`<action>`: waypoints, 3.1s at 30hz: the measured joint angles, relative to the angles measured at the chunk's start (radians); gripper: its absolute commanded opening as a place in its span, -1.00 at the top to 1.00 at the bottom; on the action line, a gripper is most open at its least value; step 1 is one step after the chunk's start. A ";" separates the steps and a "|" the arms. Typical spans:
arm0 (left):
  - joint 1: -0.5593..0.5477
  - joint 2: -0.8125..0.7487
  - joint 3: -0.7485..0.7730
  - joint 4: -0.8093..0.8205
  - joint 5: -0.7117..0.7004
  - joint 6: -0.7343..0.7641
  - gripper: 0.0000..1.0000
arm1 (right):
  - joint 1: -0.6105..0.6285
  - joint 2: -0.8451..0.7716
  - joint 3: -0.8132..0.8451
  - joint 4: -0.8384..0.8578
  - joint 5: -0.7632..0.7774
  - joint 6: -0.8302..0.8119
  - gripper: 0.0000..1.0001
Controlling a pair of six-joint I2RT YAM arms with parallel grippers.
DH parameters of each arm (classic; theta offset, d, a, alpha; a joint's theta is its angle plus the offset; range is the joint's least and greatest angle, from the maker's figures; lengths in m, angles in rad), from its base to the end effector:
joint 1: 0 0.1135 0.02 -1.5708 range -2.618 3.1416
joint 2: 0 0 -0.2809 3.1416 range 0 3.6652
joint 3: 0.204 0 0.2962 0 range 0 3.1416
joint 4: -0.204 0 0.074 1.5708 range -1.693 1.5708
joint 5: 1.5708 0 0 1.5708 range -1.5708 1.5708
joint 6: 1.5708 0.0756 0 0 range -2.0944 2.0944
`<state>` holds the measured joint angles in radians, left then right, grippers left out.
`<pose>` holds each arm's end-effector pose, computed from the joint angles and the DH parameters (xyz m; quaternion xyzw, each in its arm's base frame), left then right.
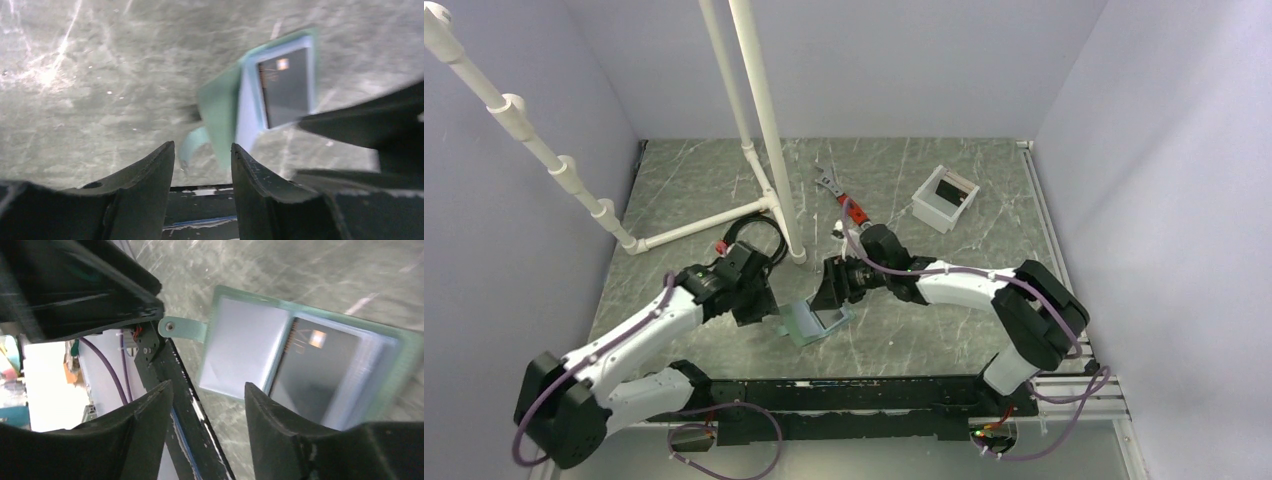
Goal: Put the credit cards into the card holder
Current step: Open the card holder at the center of the board.
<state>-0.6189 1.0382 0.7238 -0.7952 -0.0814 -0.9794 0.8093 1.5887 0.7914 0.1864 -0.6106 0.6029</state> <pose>0.1976 -0.1332 0.1891 -0.1835 0.9553 -0.1361 0.1876 0.2322 0.3064 0.1508 -0.2252 0.8272 0.4886 0.1621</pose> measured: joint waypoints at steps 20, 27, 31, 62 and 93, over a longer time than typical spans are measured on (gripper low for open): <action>0.000 0.153 -0.104 0.361 0.226 0.008 0.48 | -0.090 -0.069 -0.008 -0.040 0.016 -0.033 -0.32; 0.000 0.196 -0.177 0.367 0.205 -0.014 0.59 | -0.093 0.076 -0.007 -0.118 0.043 -0.042 -0.33; 0.003 0.166 -0.229 0.411 0.201 -0.051 0.60 | -0.093 0.097 -0.007 -0.116 0.043 -0.034 -0.28; 0.000 -0.222 -0.262 0.195 0.133 -0.075 0.01 | 0.137 0.099 0.113 -0.196 0.190 -0.075 -0.33; 0.000 -0.101 -0.200 0.250 0.162 -0.047 0.08 | 0.280 0.164 0.185 -0.260 0.593 -0.180 0.38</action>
<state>-0.6189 0.9367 0.5236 -0.5449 0.0807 -1.0267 1.0889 1.7523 0.9768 -0.0734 -0.0177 0.4225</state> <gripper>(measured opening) 0.528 0.379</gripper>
